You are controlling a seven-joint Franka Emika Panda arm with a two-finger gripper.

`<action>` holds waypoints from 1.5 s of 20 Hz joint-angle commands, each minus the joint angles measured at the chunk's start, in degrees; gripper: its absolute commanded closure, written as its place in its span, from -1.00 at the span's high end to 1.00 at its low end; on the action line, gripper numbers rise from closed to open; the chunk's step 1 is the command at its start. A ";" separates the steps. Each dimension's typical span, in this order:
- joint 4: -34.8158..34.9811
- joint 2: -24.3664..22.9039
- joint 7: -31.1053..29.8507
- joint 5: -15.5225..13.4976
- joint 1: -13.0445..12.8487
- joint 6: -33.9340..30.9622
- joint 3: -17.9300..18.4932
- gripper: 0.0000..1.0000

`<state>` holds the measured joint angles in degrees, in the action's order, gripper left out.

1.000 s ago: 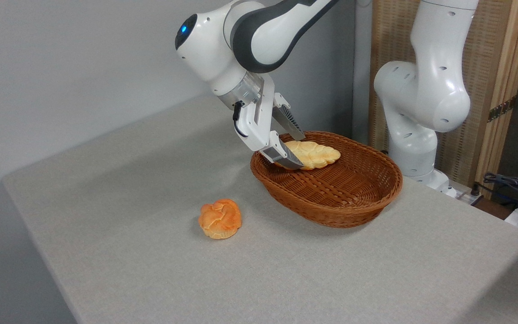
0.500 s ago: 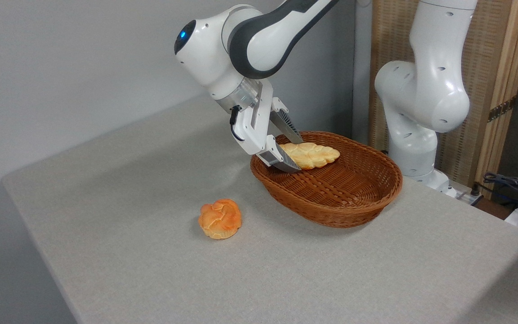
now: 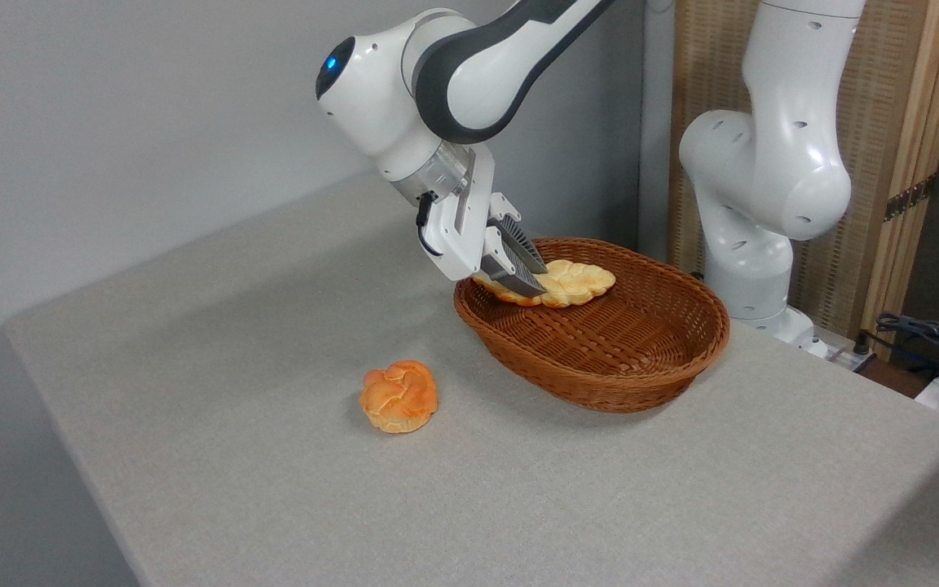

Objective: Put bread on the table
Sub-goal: 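Lift the gripped bread roll out of the basket and carry it beside the bun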

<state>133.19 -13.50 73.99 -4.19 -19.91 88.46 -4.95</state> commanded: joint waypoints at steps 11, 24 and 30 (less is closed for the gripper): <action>0.23 -0.12 0.63 -0.73 -0.74 0.66 0.73 -1.00; -8.02 -1.09 1.94 -0.29 -0.48 -7.42 2.84 -1.00; -15.93 -0.74 1.94 -0.64 -0.48 -8.22 7.23 -1.00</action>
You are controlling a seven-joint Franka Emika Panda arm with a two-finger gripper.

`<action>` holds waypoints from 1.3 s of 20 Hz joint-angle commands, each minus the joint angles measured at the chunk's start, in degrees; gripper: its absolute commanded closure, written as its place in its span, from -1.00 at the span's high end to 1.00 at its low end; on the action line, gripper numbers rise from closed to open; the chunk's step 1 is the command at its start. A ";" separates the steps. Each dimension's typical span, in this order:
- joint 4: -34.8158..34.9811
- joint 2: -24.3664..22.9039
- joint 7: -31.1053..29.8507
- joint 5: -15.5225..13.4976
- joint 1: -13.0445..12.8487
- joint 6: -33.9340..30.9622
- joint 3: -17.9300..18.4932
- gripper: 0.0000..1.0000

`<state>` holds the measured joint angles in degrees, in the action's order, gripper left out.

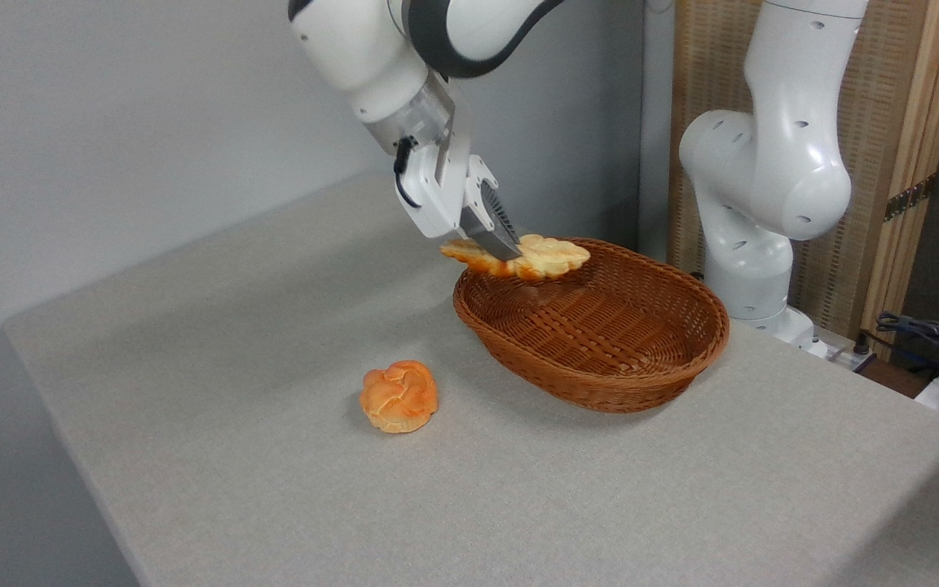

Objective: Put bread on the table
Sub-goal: 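Lift the gripped bread roll out of the basket and carry it beside the bun, then lower the bread roll onto the table and open the gripper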

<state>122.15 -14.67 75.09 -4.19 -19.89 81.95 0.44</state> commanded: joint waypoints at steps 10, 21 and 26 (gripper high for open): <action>-8.78 6.58 -0.47 -6.00 -0.50 20.42 1.94 -1.00; -8.77 15.55 -1.35 -6.88 -0.50 26.86 1.85 1.00; -11.05 15.73 -1.87 -5.74 0.02 26.07 1.93 1.00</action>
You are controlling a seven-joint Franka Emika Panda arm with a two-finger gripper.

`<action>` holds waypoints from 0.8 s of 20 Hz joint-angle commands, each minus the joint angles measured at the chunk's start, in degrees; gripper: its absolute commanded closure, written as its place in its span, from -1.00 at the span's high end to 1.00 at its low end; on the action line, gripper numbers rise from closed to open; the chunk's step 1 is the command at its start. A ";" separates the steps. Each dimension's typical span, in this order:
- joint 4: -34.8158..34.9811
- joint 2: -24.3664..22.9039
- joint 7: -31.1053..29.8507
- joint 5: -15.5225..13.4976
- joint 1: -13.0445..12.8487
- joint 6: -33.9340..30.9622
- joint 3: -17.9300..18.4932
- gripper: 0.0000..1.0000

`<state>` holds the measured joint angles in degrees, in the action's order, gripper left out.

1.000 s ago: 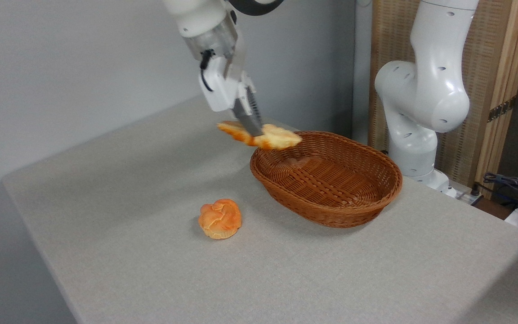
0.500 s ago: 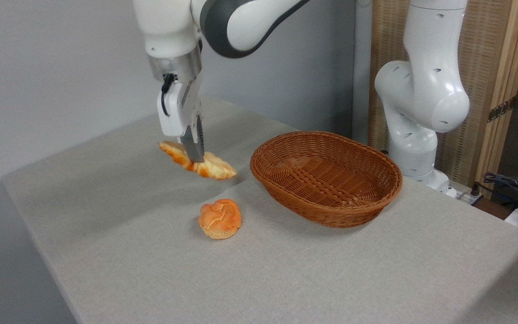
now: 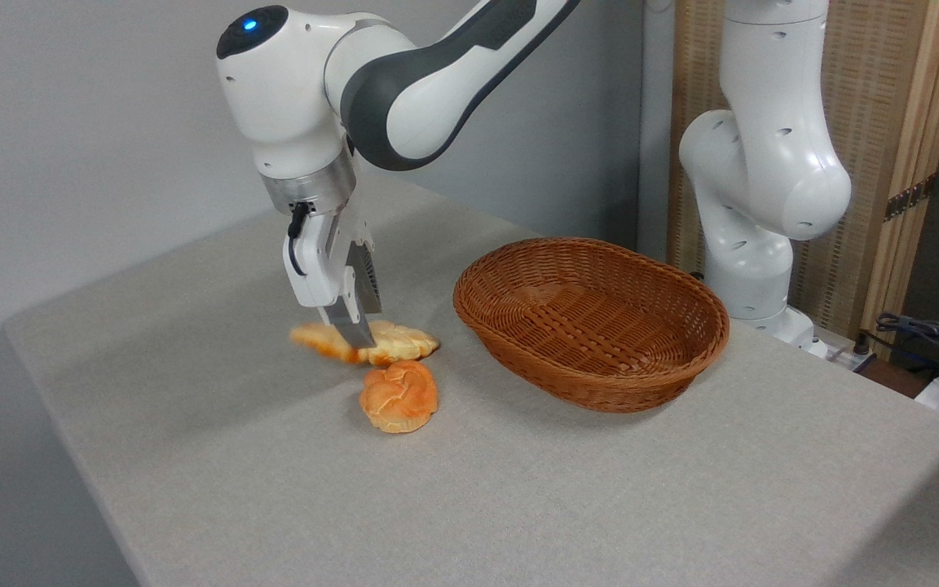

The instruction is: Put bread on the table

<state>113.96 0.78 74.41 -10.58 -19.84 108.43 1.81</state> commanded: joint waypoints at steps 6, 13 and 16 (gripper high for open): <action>-16.01 -0.34 -19.88 3.11 0.15 -8.03 3.63 1.00; -24.57 -2.80 -28.62 3.64 0.15 -16.58 6.79 1.00; -24.57 -3.33 -29.93 3.46 0.15 -17.81 7.24 1.00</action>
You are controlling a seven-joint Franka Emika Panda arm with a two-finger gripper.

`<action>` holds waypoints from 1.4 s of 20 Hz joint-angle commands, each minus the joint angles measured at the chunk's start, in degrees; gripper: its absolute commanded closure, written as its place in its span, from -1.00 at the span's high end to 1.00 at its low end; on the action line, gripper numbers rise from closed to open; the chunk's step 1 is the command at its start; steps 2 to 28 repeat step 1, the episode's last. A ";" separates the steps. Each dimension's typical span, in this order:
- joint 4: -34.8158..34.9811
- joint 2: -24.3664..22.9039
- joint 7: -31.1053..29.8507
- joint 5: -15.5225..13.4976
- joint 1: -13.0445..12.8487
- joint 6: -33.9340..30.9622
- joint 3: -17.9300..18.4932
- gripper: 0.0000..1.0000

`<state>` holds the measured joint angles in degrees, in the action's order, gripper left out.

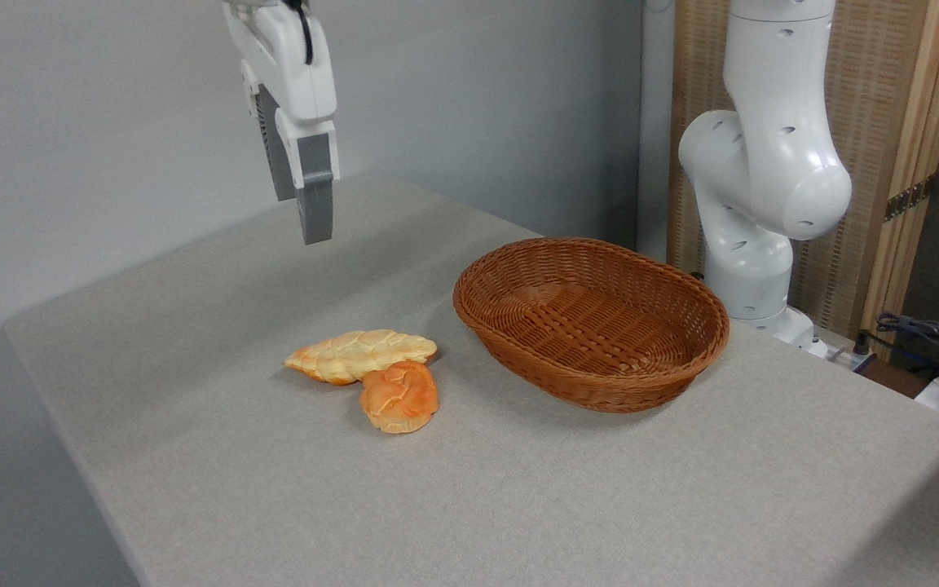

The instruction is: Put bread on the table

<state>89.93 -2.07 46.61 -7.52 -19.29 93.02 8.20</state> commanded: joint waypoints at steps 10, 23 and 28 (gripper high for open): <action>-0.55 -0.48 -3.10 0.40 -0.48 -2.67 0.77 1.00; -0.55 -0.48 -3.10 0.40 -0.48 -2.67 0.77 1.00; -0.55 -0.48 -3.10 0.40 -0.48 -2.67 0.77 1.00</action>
